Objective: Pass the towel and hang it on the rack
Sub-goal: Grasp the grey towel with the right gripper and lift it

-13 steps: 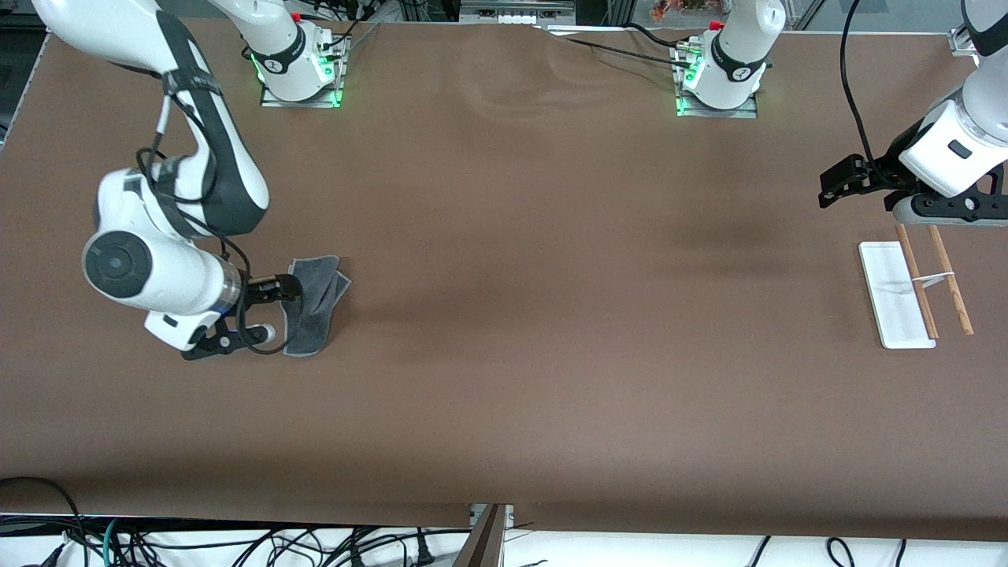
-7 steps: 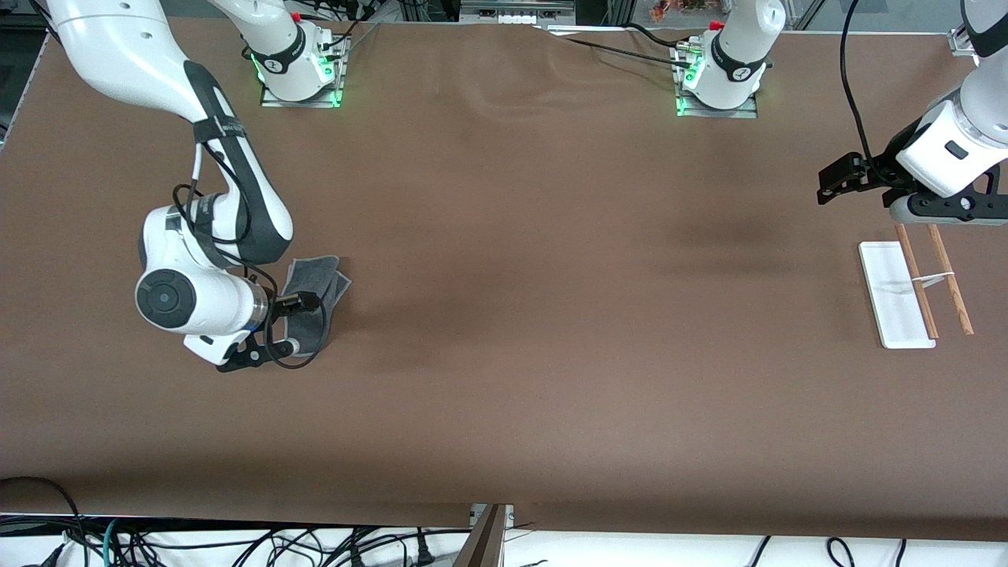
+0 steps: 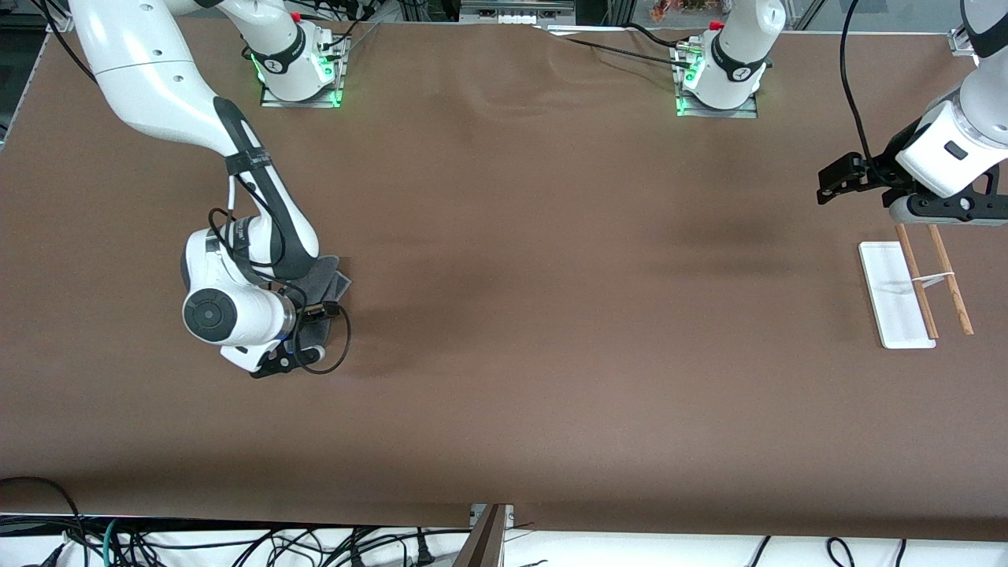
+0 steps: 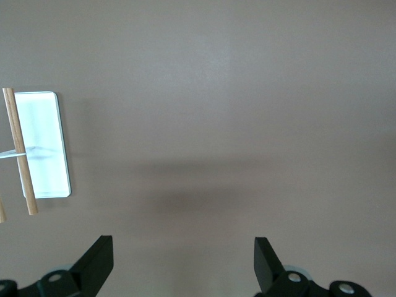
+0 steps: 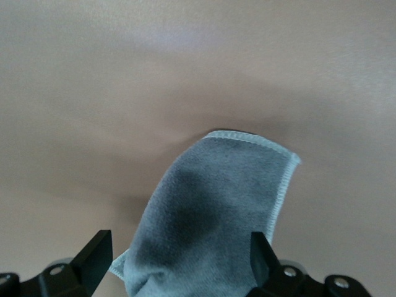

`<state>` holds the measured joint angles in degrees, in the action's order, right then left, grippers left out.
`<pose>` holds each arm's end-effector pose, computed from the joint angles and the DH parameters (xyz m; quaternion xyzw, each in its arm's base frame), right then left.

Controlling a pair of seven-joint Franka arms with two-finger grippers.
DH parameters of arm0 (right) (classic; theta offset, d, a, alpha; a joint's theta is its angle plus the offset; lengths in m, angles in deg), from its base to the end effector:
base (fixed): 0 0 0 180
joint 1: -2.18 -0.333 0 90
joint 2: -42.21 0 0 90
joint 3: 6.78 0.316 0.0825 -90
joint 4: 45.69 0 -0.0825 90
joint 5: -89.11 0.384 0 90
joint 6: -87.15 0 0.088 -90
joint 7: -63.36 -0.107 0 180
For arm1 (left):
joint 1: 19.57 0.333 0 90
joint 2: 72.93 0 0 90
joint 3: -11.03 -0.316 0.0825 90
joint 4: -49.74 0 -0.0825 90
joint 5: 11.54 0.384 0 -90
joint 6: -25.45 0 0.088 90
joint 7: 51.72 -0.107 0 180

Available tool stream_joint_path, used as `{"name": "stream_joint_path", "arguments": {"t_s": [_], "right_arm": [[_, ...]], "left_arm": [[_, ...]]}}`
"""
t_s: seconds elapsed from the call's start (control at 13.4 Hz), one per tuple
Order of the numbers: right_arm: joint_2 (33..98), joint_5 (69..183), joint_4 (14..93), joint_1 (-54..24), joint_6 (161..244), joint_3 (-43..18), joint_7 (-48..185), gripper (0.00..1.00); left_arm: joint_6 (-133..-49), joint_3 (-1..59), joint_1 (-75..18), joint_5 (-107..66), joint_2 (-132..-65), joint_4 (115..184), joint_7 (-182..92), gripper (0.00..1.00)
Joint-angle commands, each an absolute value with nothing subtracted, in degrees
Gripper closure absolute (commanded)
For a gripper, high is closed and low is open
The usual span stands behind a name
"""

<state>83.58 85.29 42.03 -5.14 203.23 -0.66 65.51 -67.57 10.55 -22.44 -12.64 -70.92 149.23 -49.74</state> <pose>0.6672 0.1454 0.2155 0.9834 0.1434 -0.1113 0.0026 0.5417 -0.0245 0.5700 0.9992 -0.0027 -0.0393 0.0082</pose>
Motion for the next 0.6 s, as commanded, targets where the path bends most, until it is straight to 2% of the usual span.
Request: {"name": "stream_joint_path", "arguments": {"t_s": [0.0,0.22,0.3,0.52], "right_arm": [[83.7,86.0,42.4,-5.5,202.9,-0.8,64.9,0.50],[83.6,86.0,42.8,-5.5,201.9,-0.8,64.9,0.90],[83.6,86.1,42.8,-5.5,201.4,-0.8,64.9,1.00],[83.2,86.1,42.3,-5.6,201.2,-0.8,65.3,1.00]], "left_arm": [[-66.8,10.4,-22.7,-12.0,-70.7,148.9,-50.1,0.00],[-66.8,10.4,-22.6,-12.0,-70.7,148.9,-50.0,0.00],[-66.8,10.4,-22.7,-12.0,-70.7,148.9,-50.0,0.00],[-66.8,10.4,-22.7,-12.0,-70.7,148.9,-50.0,0.00]]}}
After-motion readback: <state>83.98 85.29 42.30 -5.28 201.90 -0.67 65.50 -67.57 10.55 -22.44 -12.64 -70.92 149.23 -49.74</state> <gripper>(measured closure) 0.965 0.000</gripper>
